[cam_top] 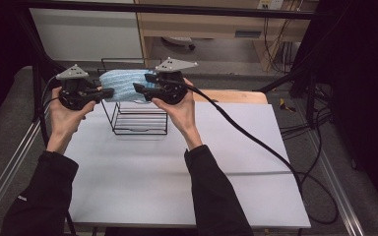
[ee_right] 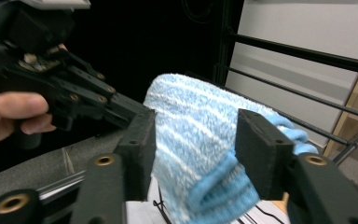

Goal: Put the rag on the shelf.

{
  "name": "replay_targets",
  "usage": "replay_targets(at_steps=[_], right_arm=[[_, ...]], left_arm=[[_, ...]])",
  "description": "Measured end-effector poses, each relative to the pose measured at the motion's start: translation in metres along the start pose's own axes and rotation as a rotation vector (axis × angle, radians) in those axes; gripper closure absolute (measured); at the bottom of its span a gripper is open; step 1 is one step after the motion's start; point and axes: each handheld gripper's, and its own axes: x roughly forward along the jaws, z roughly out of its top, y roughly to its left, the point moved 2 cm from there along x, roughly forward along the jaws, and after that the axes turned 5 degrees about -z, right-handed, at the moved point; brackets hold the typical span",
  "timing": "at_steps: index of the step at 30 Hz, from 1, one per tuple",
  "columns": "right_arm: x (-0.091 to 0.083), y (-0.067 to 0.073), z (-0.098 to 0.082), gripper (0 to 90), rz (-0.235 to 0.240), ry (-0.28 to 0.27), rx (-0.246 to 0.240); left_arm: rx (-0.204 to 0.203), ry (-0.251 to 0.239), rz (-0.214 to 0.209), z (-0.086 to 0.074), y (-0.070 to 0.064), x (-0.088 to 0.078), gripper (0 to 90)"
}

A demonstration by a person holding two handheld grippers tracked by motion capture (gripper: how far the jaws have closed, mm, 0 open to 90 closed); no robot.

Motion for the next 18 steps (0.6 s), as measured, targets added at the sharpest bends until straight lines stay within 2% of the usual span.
replay_targets(at_steps=[3, 6, 8, 12, 18], right_arm=[[0.002, 0.002, 0.001, 68.5, 0.024, 0.018, 0.020], [0.009, 0.003, -0.007, 81.6, 0.029, 0.081, 0.010], [0.014, 0.004, -0.014, 86.8, 0.008, 0.123, -0.002], [0.017, -0.004, -0.024, 89.1, -0.027, 0.156, 0.027], [0.018, -0.016, -0.037, 89.7, -0.059, 0.188, 0.054]], left_arm=[[-0.001, -0.003, 0.000, -0.002, 0.001, 0.001, 89.9], [0.003, -0.005, 0.001, -0.003, 0.001, 0.001, 89.9], [0.005, -0.009, 0.000, -0.004, 0.002, 0.001, 89.9], [0.012, -0.012, 0.004, -0.009, 0.003, 0.002, 89.9], [-0.002, -0.030, 0.019, -0.014, 0.007, 0.007, 89.9]])
